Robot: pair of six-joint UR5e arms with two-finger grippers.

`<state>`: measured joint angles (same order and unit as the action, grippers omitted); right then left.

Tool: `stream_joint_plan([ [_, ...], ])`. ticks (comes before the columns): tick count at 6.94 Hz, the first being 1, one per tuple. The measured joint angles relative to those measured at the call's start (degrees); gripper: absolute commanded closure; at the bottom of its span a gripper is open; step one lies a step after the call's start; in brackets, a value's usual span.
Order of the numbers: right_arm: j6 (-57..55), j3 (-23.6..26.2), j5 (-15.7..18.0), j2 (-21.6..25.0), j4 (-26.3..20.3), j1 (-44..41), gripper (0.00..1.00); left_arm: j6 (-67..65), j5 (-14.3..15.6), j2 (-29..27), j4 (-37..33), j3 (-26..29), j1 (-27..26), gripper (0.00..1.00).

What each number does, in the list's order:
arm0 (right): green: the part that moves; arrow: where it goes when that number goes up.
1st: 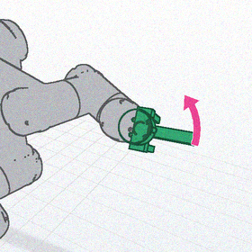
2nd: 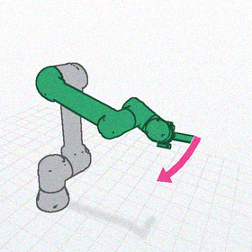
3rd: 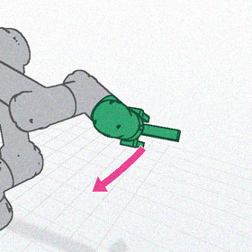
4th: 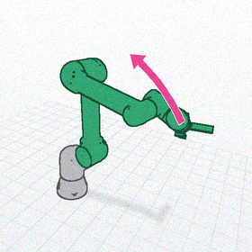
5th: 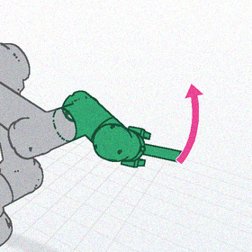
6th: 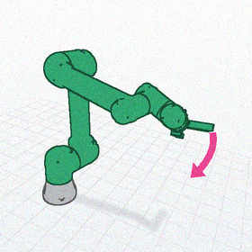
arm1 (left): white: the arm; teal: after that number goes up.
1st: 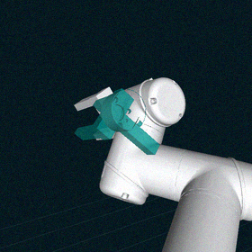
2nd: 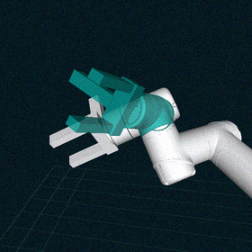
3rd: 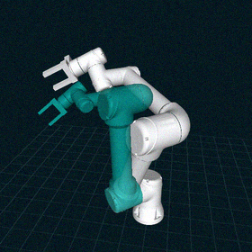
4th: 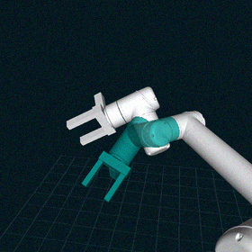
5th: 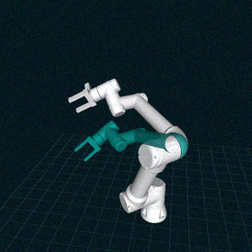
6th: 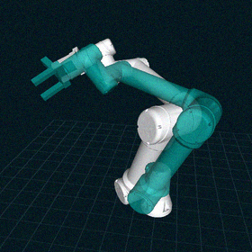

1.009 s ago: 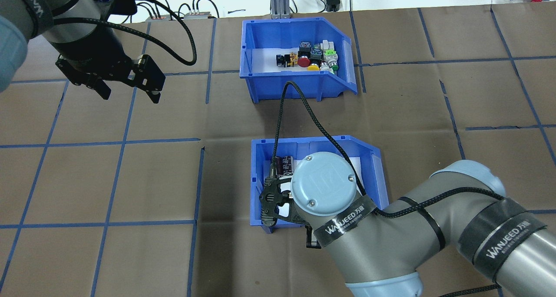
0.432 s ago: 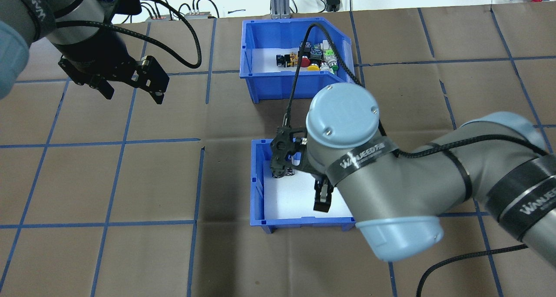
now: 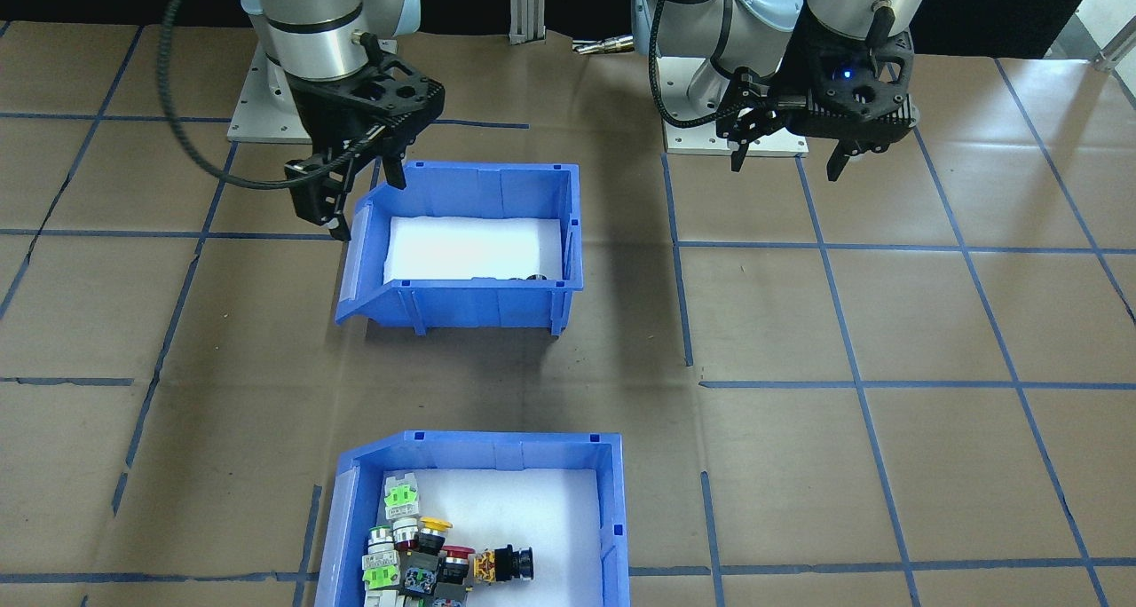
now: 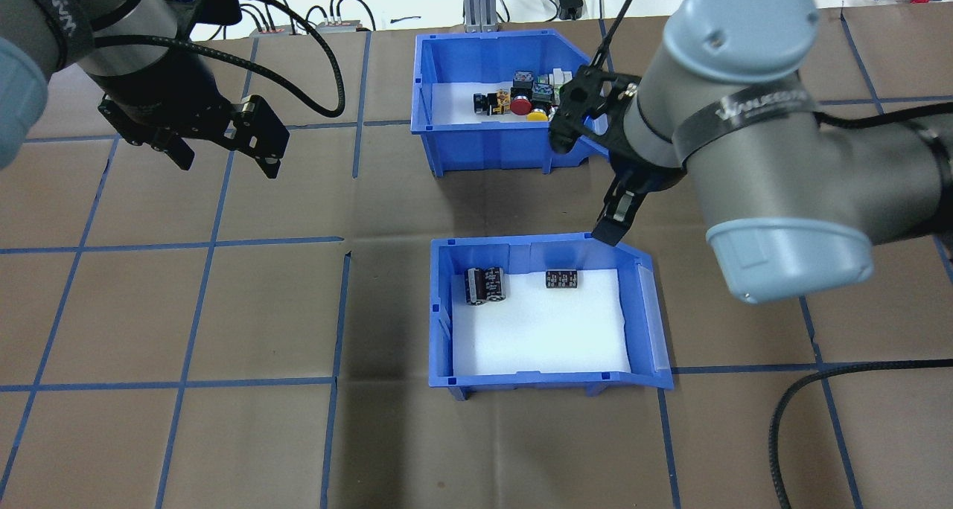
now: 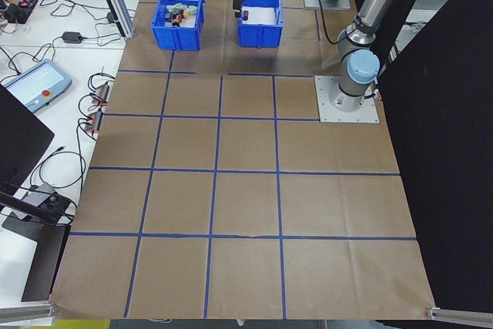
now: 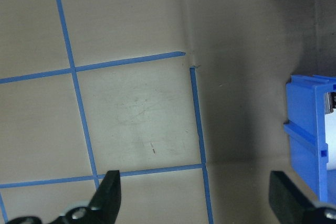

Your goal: Place button box in front

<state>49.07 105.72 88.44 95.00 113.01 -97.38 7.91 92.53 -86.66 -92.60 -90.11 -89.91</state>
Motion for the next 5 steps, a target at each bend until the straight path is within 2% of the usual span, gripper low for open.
stream_joint_plan([
  [2, -13.7, -2.3, -2.6, -0.3, -0.5, 6.9, 0.00, 0.0, 0.0, 0.0, 0.1, -0.1, 0.0, 0.00],
  [4, -33.6, -3.8, -2.4, -2.0, -1.0, 9.1, 0.00, 0.0, 0.1, -0.1, 0.1, 0.0, 0.0, 0.00],
  [5, -40.5, -6.7, -2.3, -4.0, -3.9, 9.2, 0.00, 0.0, 0.1, -0.1, 0.1, 0.0, 0.0, 0.00],
])
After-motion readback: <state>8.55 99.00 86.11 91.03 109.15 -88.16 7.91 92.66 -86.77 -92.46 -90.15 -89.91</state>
